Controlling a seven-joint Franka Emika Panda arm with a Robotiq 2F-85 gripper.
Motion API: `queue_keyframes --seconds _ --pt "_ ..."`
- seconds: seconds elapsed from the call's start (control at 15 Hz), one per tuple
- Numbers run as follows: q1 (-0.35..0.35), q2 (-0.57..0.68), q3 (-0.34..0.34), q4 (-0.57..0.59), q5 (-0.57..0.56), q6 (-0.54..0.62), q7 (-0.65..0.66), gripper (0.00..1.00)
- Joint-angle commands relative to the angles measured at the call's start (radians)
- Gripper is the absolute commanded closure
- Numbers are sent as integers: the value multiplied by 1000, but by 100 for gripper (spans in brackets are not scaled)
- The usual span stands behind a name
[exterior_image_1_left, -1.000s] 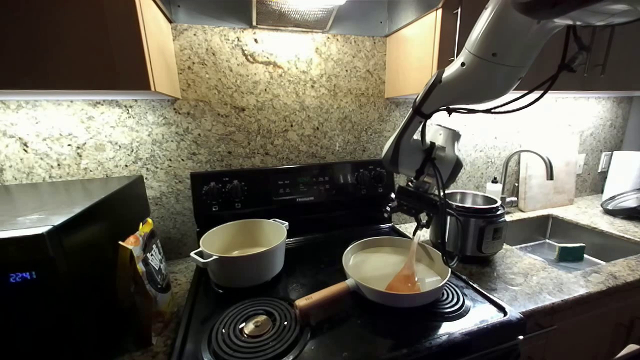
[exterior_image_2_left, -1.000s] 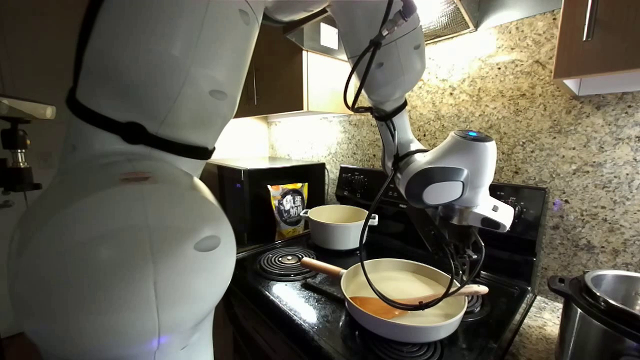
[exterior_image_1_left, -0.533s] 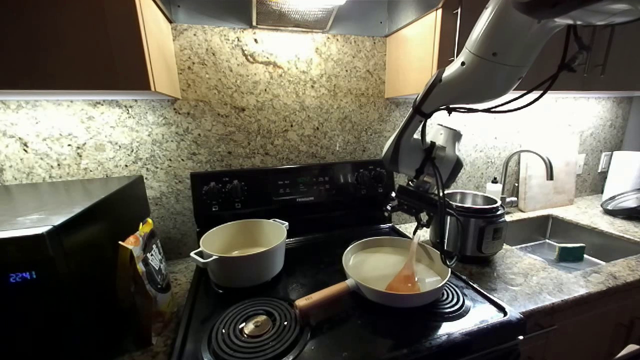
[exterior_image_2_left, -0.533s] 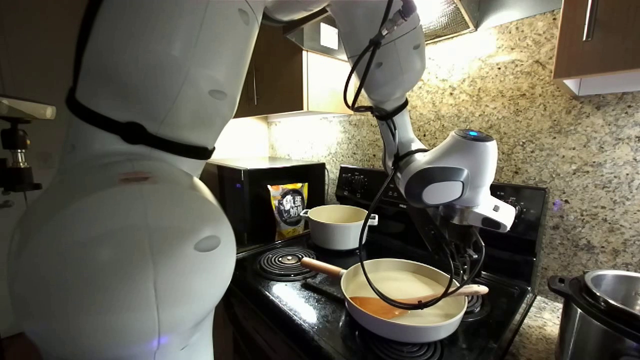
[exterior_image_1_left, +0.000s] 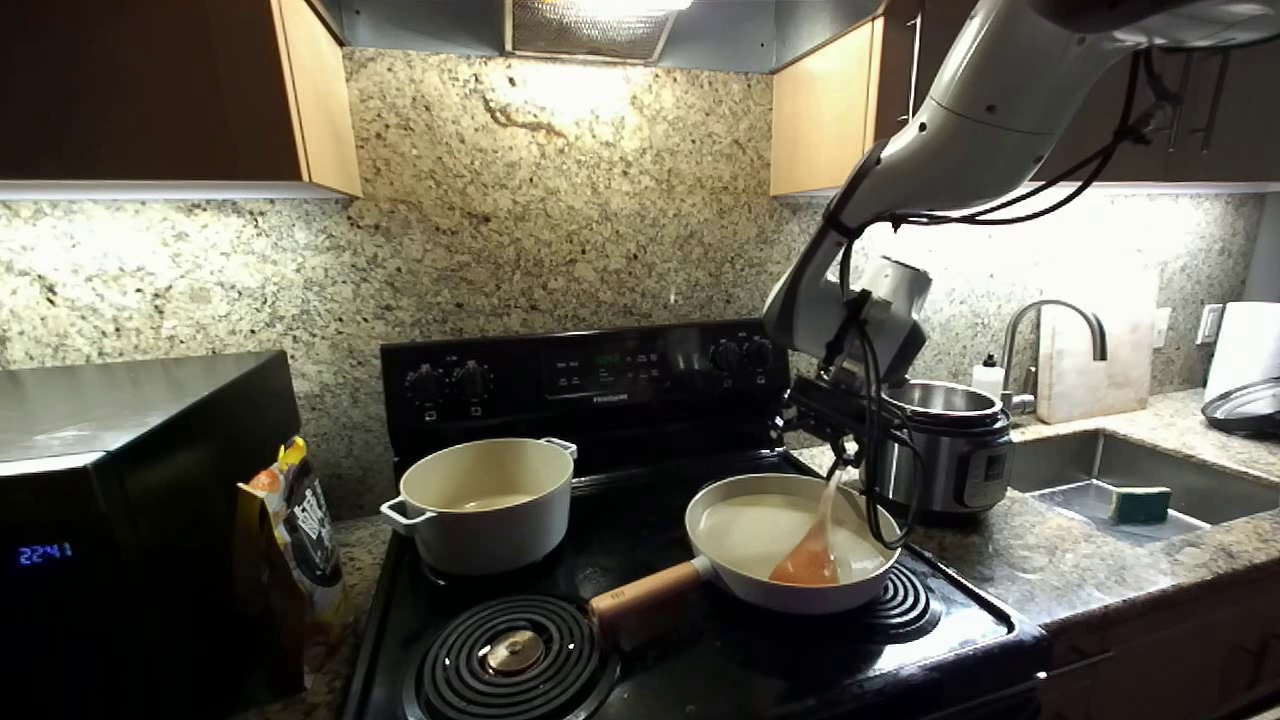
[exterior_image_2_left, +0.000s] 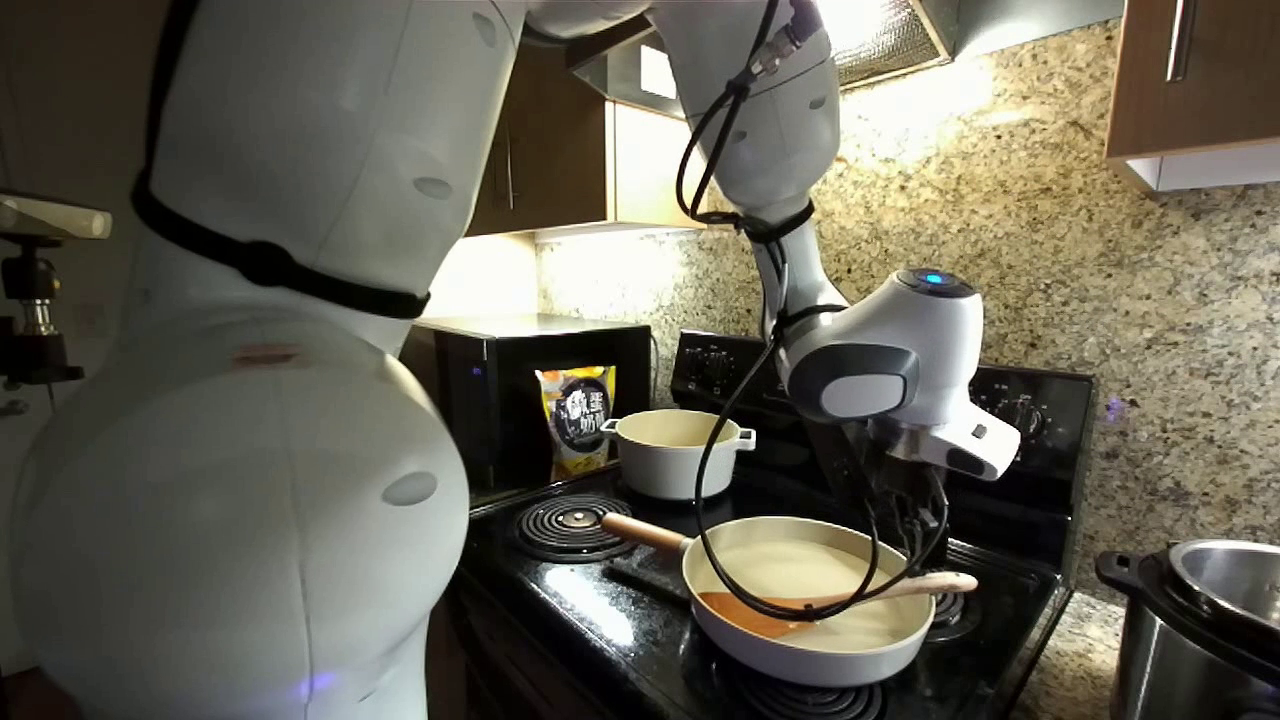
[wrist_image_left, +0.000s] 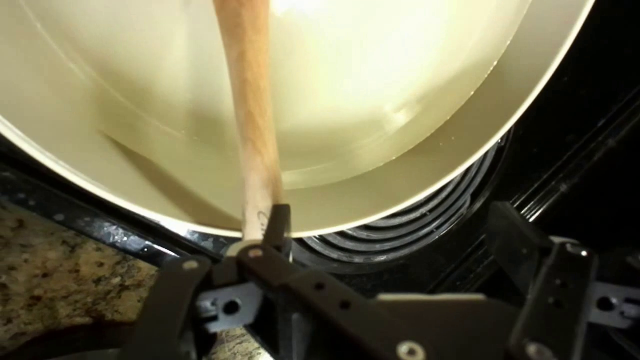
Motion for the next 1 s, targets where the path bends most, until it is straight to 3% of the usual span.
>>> queue_keyframes --seconds 0.0,0.27,0.33,0.93 --pt "-49 -50 60 -71 142 57 -88 0" --pt "-69 -82 84 -110 263 95 -139 0" --pt "-50 -34 61 -53 212 72 -98 0" --pt "-54 -51 63 -77 227 77 -98 0"
